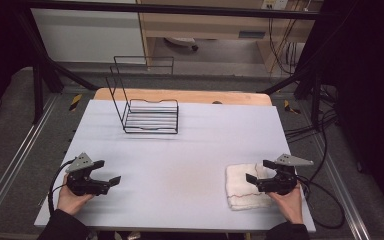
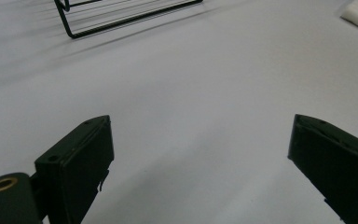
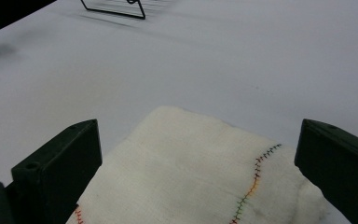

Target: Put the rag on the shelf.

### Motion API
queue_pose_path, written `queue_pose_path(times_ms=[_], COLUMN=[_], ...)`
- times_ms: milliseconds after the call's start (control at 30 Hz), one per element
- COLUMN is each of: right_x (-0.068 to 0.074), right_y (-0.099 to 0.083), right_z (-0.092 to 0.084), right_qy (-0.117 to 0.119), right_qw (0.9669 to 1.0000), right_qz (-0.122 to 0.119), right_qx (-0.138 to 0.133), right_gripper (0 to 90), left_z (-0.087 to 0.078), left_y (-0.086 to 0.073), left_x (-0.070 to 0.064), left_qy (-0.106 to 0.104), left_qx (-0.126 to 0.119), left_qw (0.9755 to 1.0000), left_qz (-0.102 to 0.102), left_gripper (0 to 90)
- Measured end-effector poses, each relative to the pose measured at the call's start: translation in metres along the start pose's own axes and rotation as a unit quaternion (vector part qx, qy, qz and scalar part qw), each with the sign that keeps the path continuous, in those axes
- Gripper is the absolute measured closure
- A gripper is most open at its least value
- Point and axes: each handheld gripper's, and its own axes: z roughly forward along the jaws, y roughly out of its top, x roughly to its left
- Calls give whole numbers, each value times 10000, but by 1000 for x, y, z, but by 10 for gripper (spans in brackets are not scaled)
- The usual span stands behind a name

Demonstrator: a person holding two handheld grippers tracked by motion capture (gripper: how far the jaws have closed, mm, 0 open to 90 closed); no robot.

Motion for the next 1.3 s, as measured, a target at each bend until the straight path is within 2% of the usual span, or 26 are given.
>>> queue_pose_path(times_ms=[400,700,733,800,1067,1167,1200,1233,1300], right_x=[4,19,23,26,43,50,50,53,54], right_y=[2,11,13,14,21,21,21,21,21], right_z=[4,14,18,19,39,50,50,56,58], right_qy=[-55,-94,-94,-115,-188,-198,-198,-276,-295], right_qw=[9999,9996,9994,9992,9975,9963,9963,9955,9951], right_qz=[-59,-102,-184,-193,-301,-394,-394,-416,-400], right_qx=[119,256,291,337,612,740,740,810,860], right_gripper=[22,57,68,75,188,308,308,357,393], left_z=[-1,-2,-2,-2,-3,-3,-3,-3,-3], left_y=[-1,-1,-1,-1,-1,0,0,0,-1], left_x=[0,0,0,0,0,1,1,1,1], left_qy=[20,48,53,65,91,93,97,98,110], left_qx=[-2,-23,-23,-20,-32,-43,-31,-26,-37], left_qw=[10000,10000,10000,10000,9999,9999,9999,9999,9999], left_qz=[-14,-15,-24,-35,-48,-56,-54,-54,-61], left_gripper=[70,72,72,72,74,77,77,77,78])
